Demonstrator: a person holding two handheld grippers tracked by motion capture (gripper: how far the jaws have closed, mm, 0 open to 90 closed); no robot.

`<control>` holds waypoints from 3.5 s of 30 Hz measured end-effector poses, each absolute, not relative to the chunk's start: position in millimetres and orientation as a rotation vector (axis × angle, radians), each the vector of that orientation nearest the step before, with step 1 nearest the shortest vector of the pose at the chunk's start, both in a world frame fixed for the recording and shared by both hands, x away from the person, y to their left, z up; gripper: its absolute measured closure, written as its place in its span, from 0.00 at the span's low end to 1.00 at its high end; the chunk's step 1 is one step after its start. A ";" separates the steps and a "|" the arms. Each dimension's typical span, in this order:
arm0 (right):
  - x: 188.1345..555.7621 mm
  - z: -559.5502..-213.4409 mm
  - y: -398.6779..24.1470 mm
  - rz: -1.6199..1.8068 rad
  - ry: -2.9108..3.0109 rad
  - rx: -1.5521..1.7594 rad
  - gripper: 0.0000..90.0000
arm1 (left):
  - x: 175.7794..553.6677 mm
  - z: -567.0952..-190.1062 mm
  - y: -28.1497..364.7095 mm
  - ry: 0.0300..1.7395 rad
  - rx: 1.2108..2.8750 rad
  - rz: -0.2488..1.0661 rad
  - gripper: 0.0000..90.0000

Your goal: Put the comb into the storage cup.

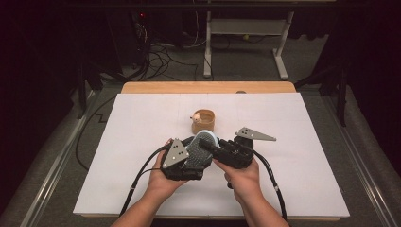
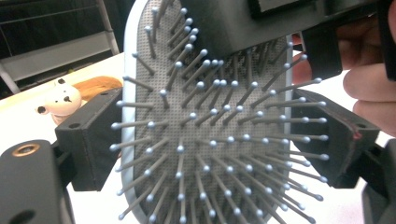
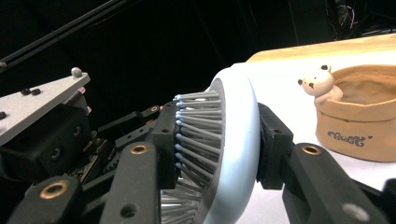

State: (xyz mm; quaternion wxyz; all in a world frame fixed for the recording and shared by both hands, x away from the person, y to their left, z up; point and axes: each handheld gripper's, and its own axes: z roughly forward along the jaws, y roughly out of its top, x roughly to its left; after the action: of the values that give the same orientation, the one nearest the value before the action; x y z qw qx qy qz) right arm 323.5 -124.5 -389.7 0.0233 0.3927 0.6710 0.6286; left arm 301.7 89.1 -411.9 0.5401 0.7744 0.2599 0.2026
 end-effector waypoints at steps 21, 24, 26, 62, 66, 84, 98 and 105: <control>323.3 -377.5 -150.1 1.945 1.949 1.200 0.67 | 306.6 -416.7 110.1 0.626 1.805 0.377 0.00; 324.3 -377.1 -154.3 1.940 1.928 1.210 0.67 | 306.1 -417.6 115.5 0.622 1.795 0.379 0.00; 324.9 -376.9 -157.2 1.931 1.917 1.213 0.67 | 305.5 -418.1 118.7 0.618 1.792 0.378 0.00; 324.1 -374.9 -195.2 1.858 1.858 1.136 0.67 | 310.8 -450.3 186.3 0.792 1.777 0.490 0.00; 322.6 -373.4 -201.4 1.852 1.850 1.120 0.67 | 310.6 -451.2 191.1 0.804 1.760 0.496 0.00; 321.7 -370.8 -224.5 1.811 1.805 1.111 0.67 | 310.4 -451.8 193.7 0.802 1.740 0.492 0.00; 317.5 -365.0 -234.5 1.754 1.763 1.075 0.67 | 310.9 -453.0 193.4 0.803 1.754 0.512 0.00; 317.2 -363.9 -240.4 1.742 1.740 1.079 0.66 | 311.4 -453.5 193.2 0.796 1.759 0.504 0.00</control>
State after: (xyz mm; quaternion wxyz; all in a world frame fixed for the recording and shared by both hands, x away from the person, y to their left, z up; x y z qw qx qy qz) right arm 317.2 -240.4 -363.9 0.2248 0.3912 0.6307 0.6314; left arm 311.4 193.2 -453.5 0.5423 0.7406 0.3351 0.2124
